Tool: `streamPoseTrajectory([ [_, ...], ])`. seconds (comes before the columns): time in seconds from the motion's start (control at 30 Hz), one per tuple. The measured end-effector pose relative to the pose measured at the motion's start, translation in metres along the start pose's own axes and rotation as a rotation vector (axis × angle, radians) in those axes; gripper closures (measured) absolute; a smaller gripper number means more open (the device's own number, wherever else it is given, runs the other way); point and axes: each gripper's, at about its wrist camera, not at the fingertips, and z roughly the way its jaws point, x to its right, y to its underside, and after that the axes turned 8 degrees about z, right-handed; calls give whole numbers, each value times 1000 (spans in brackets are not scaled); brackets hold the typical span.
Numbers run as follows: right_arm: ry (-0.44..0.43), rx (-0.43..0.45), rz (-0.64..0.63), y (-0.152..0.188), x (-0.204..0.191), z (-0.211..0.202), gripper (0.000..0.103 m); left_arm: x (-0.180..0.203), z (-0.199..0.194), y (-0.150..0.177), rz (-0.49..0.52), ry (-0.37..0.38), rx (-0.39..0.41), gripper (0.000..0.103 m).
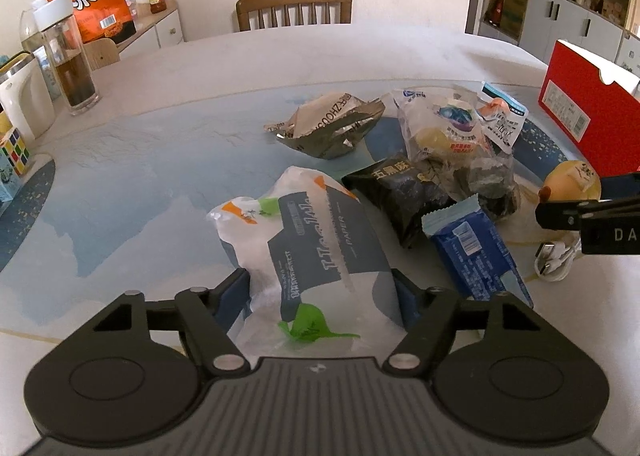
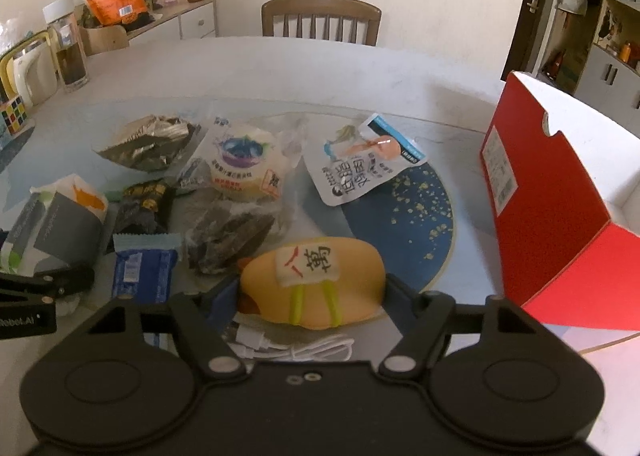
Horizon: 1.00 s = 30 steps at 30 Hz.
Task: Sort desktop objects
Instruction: 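Carry the yellow toy and white tissue bag together over the red box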
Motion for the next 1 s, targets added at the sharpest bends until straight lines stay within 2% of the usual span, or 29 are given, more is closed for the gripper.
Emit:
streamPoseTrajectory([
  [0.23, 2, 18, 13, -5, 2, -15, 29, -1, -16, -9, 9, -2, 11, 34],
  [0.5, 4, 42, 41, -11, 5, -33, 29, 4, -40, -28, 40, 20, 63, 34],
  [1.0, 33, 56, 98, -38, 17, -78, 30, 34, -72, -83, 131, 147, 122, 34],
])
